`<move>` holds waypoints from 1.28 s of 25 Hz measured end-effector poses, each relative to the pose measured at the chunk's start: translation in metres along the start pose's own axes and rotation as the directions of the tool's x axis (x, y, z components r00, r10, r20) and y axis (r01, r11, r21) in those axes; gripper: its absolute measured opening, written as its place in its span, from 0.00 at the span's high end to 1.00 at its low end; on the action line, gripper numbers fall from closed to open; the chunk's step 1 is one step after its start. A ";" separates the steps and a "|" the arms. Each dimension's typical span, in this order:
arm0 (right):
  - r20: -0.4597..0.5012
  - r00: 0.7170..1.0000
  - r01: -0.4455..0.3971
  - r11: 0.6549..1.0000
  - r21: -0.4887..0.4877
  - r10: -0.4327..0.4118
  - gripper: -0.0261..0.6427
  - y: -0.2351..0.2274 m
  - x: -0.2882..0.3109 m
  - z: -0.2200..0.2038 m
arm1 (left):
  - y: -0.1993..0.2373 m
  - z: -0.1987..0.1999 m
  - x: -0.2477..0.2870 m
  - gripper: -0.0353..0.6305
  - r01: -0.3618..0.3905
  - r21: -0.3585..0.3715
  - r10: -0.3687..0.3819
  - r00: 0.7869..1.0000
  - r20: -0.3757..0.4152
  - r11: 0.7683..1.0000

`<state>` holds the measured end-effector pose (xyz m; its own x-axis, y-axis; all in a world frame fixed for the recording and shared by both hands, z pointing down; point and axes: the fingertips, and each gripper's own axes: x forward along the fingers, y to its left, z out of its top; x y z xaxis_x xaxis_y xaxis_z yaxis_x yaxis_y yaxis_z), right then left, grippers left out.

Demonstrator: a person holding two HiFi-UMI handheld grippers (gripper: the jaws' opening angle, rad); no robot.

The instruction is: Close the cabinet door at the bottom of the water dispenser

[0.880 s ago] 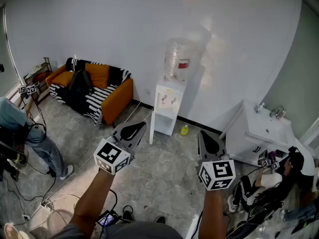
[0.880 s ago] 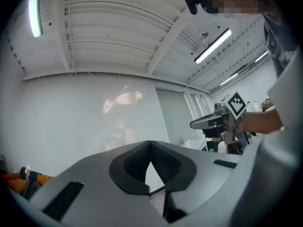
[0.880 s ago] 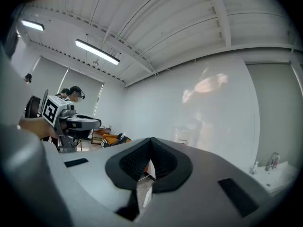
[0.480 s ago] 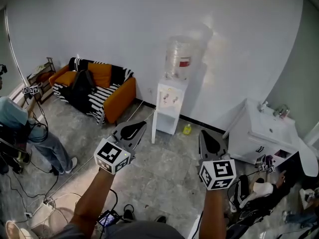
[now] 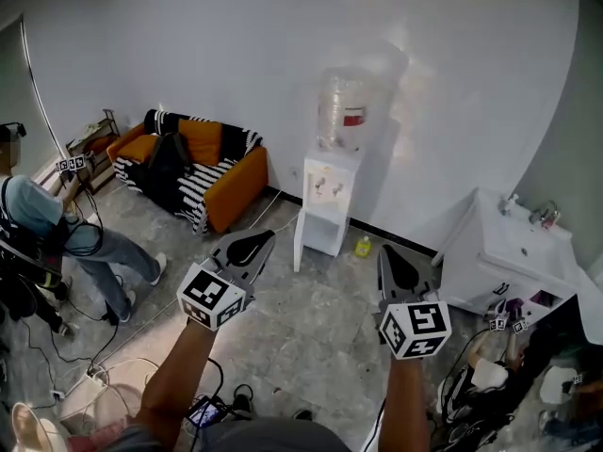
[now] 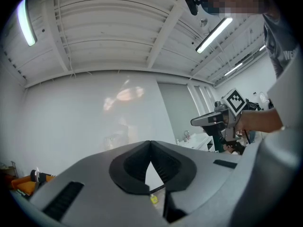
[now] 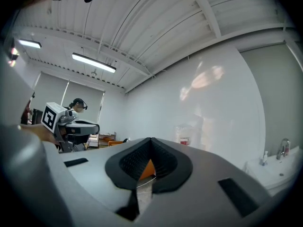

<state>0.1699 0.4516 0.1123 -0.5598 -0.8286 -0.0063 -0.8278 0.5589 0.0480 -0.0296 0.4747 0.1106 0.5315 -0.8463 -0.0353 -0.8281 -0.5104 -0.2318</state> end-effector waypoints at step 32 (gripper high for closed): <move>-0.060 0.988 0.138 0.990 -0.035 -0.139 0.92 -0.062 0.075 -0.030 | 0.065 -0.040 0.105 0.92 0.097 -0.044 -0.095 0.994 0.053 0.994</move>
<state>0.1800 0.3536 0.1383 -0.4357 -0.8988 0.0471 -0.8952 0.4382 0.0813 -0.0342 0.3465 0.1306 0.6164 -0.7847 -0.0649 -0.7795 -0.5966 -0.1909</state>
